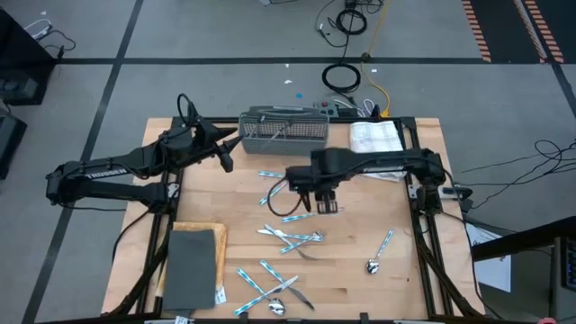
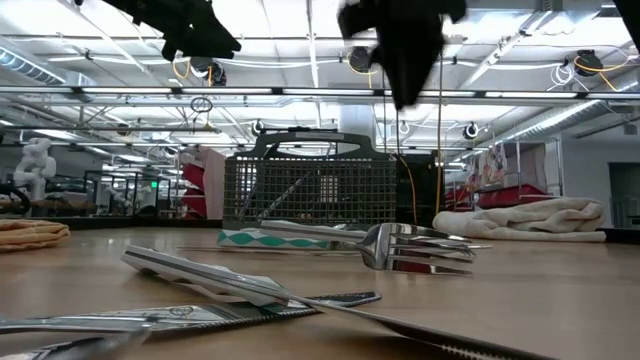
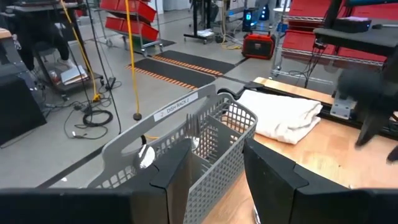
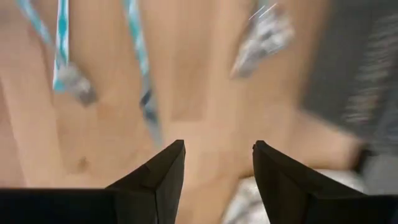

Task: Sort silverware
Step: Put the blue knife into the silverware basket

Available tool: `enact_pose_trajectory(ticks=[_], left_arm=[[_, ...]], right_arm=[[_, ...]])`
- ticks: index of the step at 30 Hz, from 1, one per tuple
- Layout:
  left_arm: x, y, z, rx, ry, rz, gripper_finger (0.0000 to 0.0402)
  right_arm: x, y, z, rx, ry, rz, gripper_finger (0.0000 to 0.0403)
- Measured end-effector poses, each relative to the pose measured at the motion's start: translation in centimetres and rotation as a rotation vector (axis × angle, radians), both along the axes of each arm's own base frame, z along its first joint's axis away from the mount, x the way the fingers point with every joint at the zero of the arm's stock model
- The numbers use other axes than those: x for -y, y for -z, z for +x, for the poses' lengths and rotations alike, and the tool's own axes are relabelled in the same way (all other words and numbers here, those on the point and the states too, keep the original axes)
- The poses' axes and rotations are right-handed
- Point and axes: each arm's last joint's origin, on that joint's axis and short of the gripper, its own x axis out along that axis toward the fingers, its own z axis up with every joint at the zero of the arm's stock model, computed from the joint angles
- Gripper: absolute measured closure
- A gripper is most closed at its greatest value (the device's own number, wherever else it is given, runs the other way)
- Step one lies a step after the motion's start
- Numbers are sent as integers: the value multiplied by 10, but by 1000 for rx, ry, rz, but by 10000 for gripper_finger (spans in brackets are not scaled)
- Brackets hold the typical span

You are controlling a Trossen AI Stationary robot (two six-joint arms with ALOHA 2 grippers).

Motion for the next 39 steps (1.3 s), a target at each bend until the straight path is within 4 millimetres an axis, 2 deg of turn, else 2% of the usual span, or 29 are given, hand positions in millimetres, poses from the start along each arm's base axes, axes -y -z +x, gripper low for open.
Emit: enact_pose_trajectory(ticks=[4, 8, 18, 30, 34, 38, 39], left_arm=[[0, 0, 0, 0, 0, 1, 251], [0, 0, 0, -4, 0, -3, 251], [0, 6, -2, -58, -33, -11, 251], [-1, 7, -3, -78, -57, -9, 251], [-1, 8, -3, -84, -56, -6, 251], [-1, 9, -3, -100, -55, -7, 251], [-1, 10, -4, -108, -56, -8, 251]], right_arm=[[-6, 57, -3, -74, -69, 116, 227], [-10, 91, -5, -47, -118, 149, 227], [-14, 111, 13, 99, -217, 162, 227], [-16, 158, 22, 18, -182, 195, 234], [-16, 177, 22, -21, -121, 176, 276], [-16, 181, 22, -24, -73, 177, 375], [-16, 181, 22, -22, -65, 174, 387]])
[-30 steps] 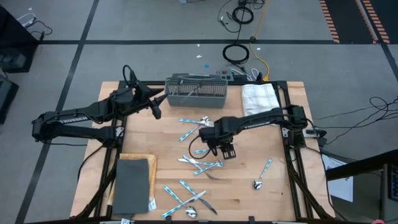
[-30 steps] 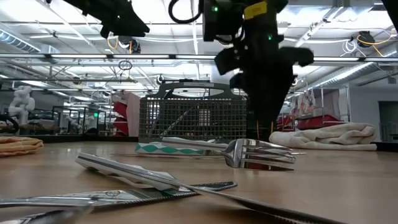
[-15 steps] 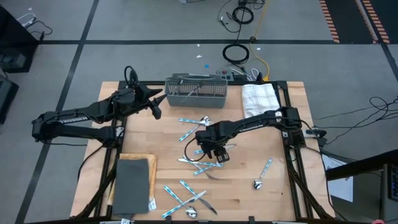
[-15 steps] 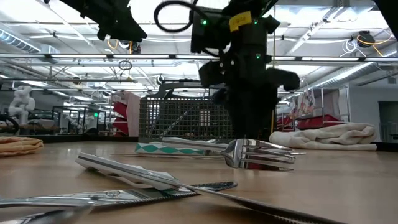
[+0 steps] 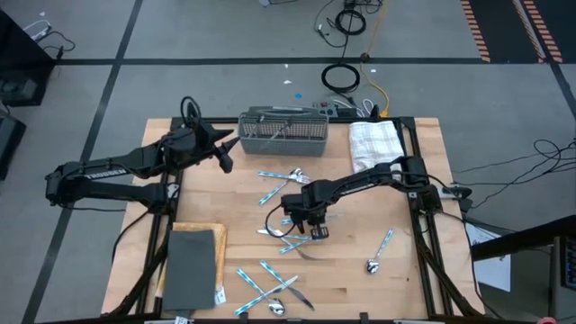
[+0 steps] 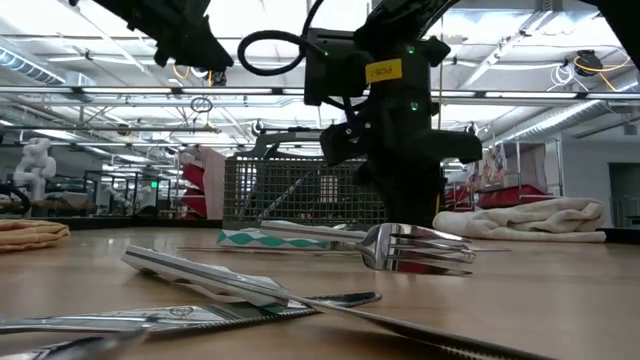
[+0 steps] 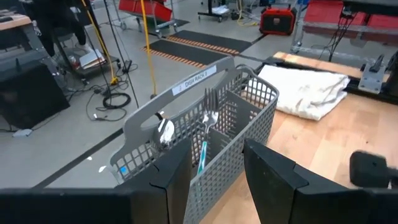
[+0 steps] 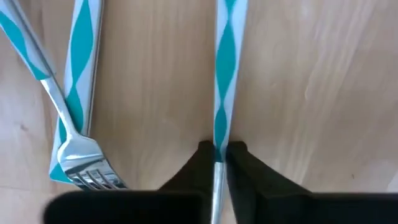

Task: Sort silverware
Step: Put the blue knife into the silverware basket

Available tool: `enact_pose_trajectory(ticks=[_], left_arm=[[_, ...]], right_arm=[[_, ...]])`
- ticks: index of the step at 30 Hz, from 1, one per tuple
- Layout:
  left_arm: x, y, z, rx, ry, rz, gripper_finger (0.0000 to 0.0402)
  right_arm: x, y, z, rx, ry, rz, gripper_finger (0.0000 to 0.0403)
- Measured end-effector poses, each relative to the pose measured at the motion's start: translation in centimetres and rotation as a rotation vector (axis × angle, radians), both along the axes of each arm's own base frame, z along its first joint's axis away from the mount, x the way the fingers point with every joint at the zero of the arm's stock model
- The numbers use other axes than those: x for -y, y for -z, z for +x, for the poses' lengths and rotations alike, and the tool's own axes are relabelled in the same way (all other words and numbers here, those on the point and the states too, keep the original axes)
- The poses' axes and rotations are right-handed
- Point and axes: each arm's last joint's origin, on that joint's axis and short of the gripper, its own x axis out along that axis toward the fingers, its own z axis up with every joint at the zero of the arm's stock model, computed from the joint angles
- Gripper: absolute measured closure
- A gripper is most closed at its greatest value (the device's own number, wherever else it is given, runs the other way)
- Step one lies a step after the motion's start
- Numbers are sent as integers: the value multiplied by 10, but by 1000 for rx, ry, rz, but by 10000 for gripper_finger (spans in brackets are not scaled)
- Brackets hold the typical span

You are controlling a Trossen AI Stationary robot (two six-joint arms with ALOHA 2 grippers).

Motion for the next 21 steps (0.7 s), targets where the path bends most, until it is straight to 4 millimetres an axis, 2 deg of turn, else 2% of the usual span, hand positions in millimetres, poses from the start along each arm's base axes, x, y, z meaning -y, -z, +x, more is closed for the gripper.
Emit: enact_pose_trajectory(ticks=[7, 21], left_arm=[[0, 0, 0, -14, 2, 16, 251], [0, 0, 0, -23, 8, 32, 251]], right_arm=[[-1, -8, -2, 23, 94, -29, 400], [3, -68, -27, 48, 239, -176, 402]])
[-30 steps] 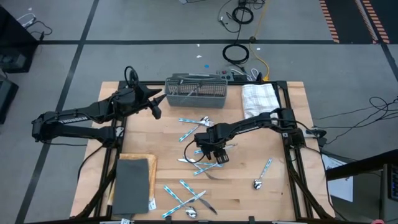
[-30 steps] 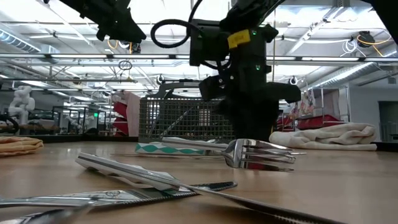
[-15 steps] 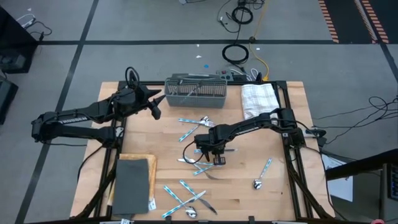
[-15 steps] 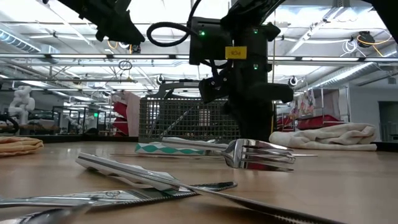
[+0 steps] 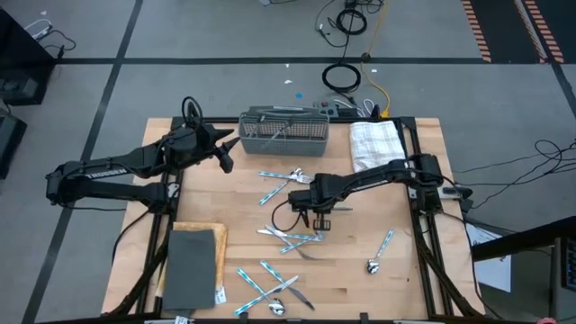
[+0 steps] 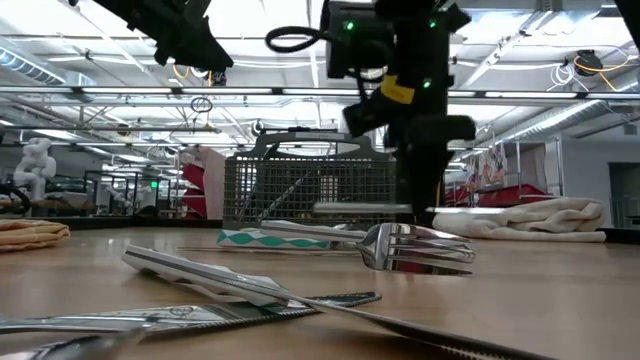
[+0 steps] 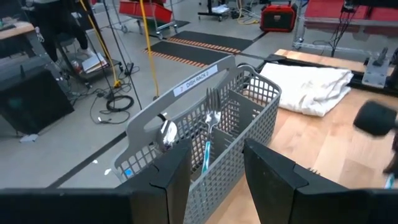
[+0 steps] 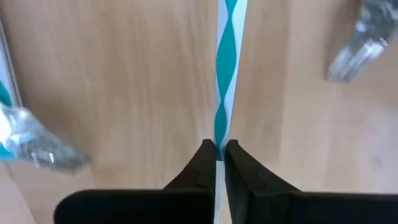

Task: Sort silverware
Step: Put the blue knife into the silverware basket

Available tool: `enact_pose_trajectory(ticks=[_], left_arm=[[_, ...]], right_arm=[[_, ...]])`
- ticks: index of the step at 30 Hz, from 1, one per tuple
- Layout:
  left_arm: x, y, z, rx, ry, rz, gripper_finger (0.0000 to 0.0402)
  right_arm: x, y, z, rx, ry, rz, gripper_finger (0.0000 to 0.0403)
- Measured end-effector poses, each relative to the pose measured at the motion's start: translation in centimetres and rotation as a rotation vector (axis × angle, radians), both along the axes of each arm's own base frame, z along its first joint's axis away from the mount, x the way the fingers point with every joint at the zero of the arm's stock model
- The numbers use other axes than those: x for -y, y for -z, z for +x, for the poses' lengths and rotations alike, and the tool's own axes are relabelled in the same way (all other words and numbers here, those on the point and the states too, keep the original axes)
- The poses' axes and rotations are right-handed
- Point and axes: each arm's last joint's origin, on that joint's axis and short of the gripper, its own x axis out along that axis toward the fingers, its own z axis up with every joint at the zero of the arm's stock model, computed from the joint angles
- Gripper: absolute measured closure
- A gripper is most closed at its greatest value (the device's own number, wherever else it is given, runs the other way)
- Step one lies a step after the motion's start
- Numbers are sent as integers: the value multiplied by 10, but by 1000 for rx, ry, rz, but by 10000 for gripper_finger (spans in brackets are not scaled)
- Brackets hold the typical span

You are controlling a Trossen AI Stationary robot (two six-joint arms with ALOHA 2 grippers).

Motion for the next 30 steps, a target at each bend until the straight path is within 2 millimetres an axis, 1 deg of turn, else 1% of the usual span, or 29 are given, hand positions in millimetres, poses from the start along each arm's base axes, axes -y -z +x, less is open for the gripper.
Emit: enact_pose_trajectory(ticks=[2, 7, 12, 15, 17, 19, 22, 24, 27, 30], left_arm=[[0, 0, 0, -4, 2, 4, 251], [0, 0, 0, -5, 2, 7, 251], [0, 0, 0, -3, -9, 11, 251], [0, -1, 0, 0, -13, 13, 251], [0, -1, 0, 3, -13, 14, 251], [0, -1, 0, 3, -14, 14, 251], [0, -1, 0, 5, -15, 11, 251], [0, -1, 0, 5, -15, 10, 251], [0, -1, 0, 5, -16, 10, 251], [0, -1, 0, 5, -17, 10, 251]], right_arm=[[2, -13, -4, -2, 3, -51, 402], [17, -62, -14, -22, 4, -282, 403], [48, -108, -14, -27, -29, -551, 403], [67, -125, -11, -79, -117, -712, 403], [79, -133, -9, -146, -187, -815, 403], [90, -137, -8, -251, -270, -907, 403], [105, -139, -7, -448, -404, -998, 403], [114, -140, -4, -563, -457, -1044, 403], [126, -137, 3, -649, -503, -1057, 403], [132, -129, 10, -710, -561, -1040, 403]])
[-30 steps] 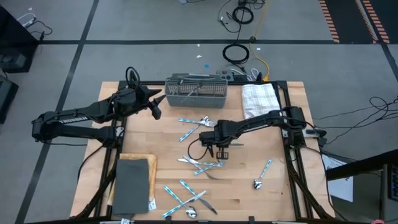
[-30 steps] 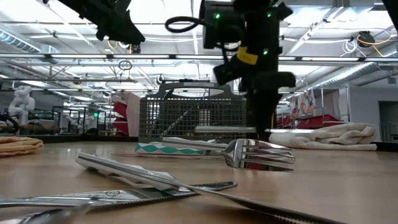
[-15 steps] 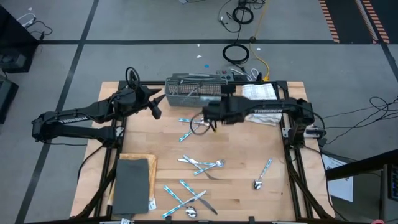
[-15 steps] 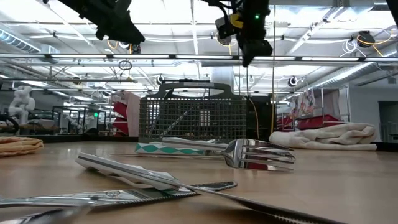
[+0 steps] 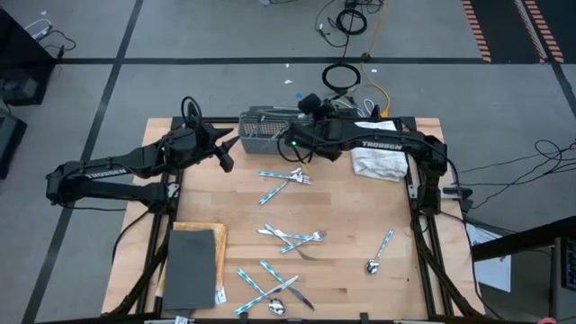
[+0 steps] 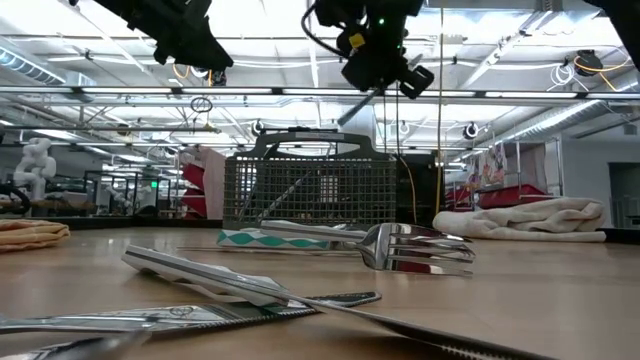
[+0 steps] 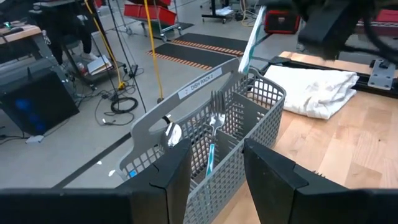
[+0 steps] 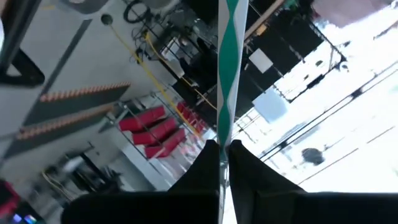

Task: Sort silverware
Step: Put the blue knife into the silverware basket

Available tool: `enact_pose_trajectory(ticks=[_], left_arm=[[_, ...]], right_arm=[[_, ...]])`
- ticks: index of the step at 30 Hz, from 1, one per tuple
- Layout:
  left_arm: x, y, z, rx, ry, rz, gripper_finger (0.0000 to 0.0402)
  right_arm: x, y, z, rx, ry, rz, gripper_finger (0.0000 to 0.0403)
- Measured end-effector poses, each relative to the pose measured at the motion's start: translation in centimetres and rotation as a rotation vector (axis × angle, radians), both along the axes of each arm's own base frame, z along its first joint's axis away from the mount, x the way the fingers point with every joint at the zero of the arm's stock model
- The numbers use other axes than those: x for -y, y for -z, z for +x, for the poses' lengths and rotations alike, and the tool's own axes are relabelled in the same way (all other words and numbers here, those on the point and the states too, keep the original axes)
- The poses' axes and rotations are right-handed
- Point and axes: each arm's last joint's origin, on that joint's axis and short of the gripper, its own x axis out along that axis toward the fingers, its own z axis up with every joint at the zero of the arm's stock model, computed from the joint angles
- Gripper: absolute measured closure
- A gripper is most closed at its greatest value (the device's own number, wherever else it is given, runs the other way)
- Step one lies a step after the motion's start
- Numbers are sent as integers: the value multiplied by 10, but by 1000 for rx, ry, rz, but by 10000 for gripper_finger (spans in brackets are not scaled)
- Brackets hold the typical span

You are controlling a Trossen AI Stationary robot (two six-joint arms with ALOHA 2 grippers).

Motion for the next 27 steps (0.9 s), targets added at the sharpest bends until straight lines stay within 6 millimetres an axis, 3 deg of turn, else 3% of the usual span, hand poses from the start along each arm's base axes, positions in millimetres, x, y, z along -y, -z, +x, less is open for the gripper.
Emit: enact_pose_trajectory(ticks=[5, 10, 19, 27], left_arm=[[0, 0, 0, -1, 0, 0, 251], [0, 0, 0, -1, 0, 0, 251], [0, 0, 0, -2, 0, -1, 251], [0, 0, 0, -2, -1, -1, 251]], right_arm=[[3, 21, 10, -166, -49, 68, 403], [4, 39, 19, -221, -59, 88, 403], [7, 50, 22, -235, -66, 135, 402], [8, 51, 22, -201, -69, 163, 328]])
